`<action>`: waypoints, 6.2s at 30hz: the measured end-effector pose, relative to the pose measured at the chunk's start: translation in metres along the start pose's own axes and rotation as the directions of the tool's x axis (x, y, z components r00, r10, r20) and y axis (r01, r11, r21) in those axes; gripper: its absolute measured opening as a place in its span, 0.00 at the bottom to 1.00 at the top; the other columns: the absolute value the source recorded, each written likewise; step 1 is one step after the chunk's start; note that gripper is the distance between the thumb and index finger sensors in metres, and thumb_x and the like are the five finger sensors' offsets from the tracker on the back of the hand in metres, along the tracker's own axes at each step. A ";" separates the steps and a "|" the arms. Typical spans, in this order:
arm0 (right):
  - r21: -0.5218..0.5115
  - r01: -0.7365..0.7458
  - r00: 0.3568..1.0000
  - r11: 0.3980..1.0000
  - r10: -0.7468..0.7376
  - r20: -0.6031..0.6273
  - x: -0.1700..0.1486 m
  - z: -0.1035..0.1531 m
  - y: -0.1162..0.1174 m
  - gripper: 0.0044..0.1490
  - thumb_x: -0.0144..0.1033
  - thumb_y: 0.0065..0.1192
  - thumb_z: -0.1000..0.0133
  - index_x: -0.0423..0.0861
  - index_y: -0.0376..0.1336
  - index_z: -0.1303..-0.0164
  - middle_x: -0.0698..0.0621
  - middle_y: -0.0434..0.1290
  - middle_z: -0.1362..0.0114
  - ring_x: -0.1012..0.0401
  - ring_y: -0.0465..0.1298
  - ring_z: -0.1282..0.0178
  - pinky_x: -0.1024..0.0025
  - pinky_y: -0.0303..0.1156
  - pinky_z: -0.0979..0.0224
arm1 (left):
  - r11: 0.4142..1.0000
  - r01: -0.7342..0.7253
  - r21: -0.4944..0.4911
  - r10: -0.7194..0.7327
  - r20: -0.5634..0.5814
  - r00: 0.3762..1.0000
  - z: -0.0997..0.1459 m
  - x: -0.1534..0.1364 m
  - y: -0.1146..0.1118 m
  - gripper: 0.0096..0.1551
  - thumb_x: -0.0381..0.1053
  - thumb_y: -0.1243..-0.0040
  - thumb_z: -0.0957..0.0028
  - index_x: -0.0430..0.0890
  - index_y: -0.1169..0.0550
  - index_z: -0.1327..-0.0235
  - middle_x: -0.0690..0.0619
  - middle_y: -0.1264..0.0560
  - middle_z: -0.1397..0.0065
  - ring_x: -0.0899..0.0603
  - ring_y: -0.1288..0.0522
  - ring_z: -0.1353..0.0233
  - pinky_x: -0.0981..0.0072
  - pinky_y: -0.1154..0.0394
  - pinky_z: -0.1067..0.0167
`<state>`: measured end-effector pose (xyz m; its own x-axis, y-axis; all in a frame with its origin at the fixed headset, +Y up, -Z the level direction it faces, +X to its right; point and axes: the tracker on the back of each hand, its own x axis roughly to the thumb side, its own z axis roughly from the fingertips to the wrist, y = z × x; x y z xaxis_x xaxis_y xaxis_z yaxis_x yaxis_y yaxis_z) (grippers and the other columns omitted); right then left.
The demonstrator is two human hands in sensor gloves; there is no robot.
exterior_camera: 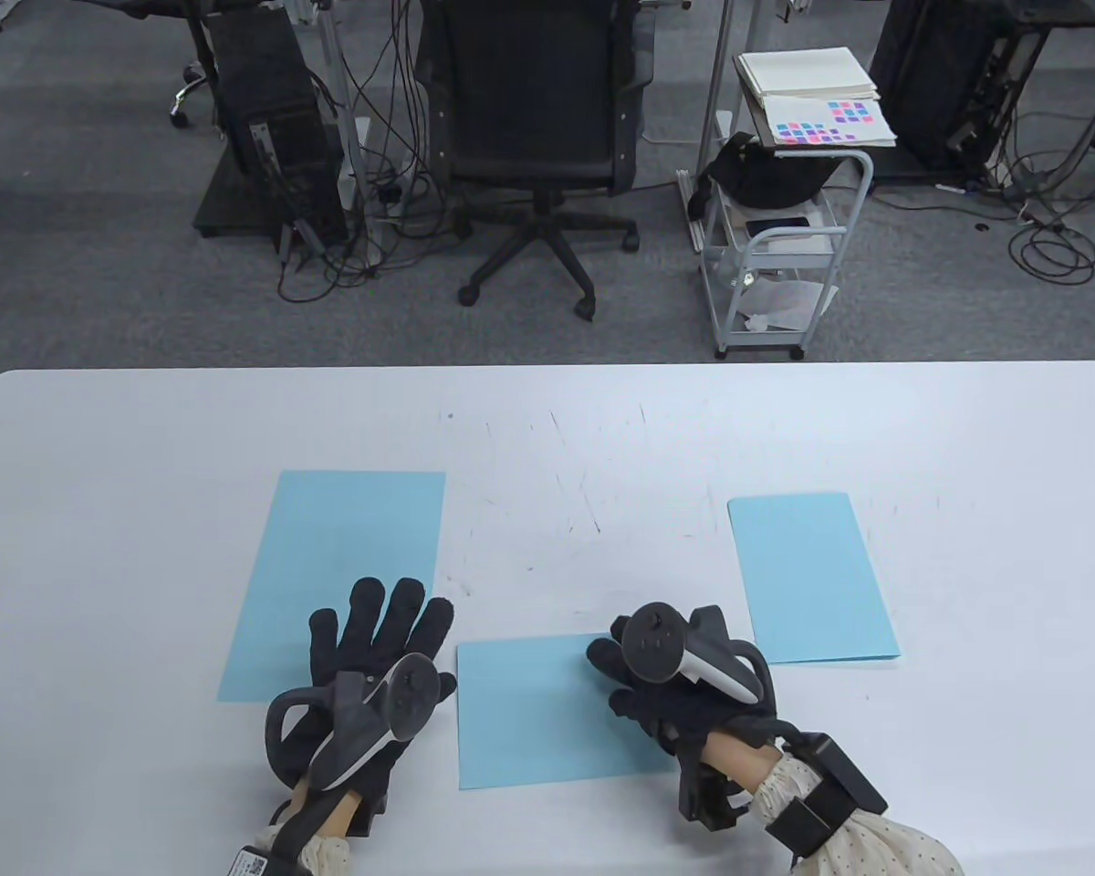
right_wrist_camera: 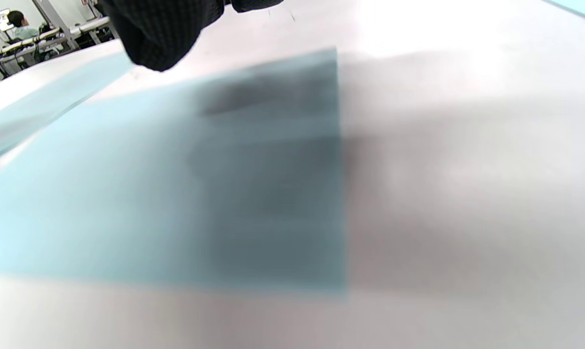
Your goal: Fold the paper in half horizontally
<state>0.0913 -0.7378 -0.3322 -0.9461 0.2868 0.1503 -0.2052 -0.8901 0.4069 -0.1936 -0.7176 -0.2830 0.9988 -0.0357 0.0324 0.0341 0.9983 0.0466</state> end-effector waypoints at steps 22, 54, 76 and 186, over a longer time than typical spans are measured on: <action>0.153 -0.254 0.965 0.955 0.261 -0.027 0.047 -0.060 0.018 0.56 0.36 0.71 0.50 0.51 0.40 0.19 0.49 0.48 0.15 0.45 0.39 0.15 0.35 0.33 0.20 | 0.998 -0.052 -0.029 0.052 0.007 0.999 0.000 -0.006 0.001 0.44 0.72 0.51 0.62 0.78 0.49 0.28 0.73 0.57 0.14 0.49 0.60 0.11 0.40 0.55 0.15; -0.138 0.286 0.934 0.948 -0.308 -0.180 -0.045 -0.013 -0.075 0.30 0.30 0.51 0.46 0.46 0.54 0.32 0.52 0.73 0.43 0.46 0.64 0.27 0.38 0.47 0.21 | 0.998 -0.013 -0.067 0.011 -0.031 0.999 -0.003 -0.017 -0.006 0.44 0.72 0.51 0.62 0.77 0.48 0.28 0.72 0.56 0.14 0.49 0.59 0.11 0.40 0.54 0.15; -0.599 0.467 0.487 0.650 -0.755 -0.440 -0.253 0.005 -0.067 0.31 0.31 0.56 0.45 0.46 0.56 0.29 0.51 0.74 0.41 0.45 0.62 0.24 0.36 0.46 0.21 | 0.994 -0.044 -0.102 0.038 -0.058 0.998 -0.005 -0.029 -0.013 0.44 0.72 0.51 0.62 0.77 0.48 0.28 0.72 0.56 0.14 0.50 0.59 0.11 0.40 0.54 0.15; -0.303 -0.037 0.987 0.952 -0.012 -0.159 -0.096 0.054 0.007 0.46 0.54 0.54 0.46 0.61 0.42 0.19 0.50 0.35 0.11 0.43 0.23 0.18 0.32 0.24 0.24 | 0.898 0.093 -0.430 -0.090 0.028 0.996 -0.036 0.084 -0.061 0.33 0.64 0.50 0.54 0.81 0.42 0.34 0.67 0.48 0.15 0.43 0.44 0.13 0.41 0.45 0.17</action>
<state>0.1944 -0.7526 -0.2953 -0.9714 0.2373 0.0008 -0.2358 -0.9657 0.1088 -0.1108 -0.7797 -0.3196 0.9904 -0.1265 0.0565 0.1385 0.9126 -0.3846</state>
